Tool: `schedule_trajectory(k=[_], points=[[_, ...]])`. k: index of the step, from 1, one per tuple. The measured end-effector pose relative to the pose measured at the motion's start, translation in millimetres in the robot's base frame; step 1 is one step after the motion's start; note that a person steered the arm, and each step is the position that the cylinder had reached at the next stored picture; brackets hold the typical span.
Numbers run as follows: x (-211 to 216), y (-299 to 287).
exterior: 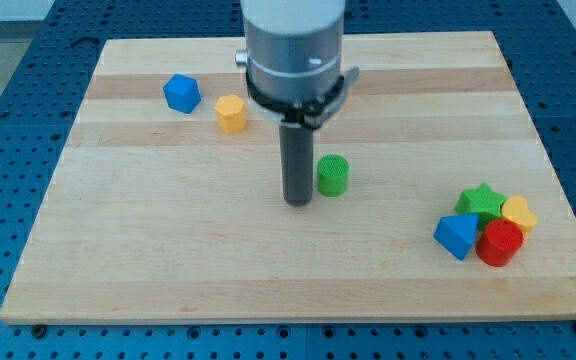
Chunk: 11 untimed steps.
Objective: Push the green circle towards the bottom center
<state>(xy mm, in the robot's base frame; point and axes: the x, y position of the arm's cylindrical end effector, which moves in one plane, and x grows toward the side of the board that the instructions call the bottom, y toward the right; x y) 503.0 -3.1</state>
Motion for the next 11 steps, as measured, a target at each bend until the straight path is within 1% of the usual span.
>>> schedule_trajectory(k=[1,2,3,4,6,8,9,10,11], points=[[-15.2,1.1],[-59.0,-5.7],[-82.3,7.5],[-77.9,27.8],[-17.2,42.2],[11.8,42.2],[7.0,35.0],[6.3,2.0],[17.9,-1.6]])
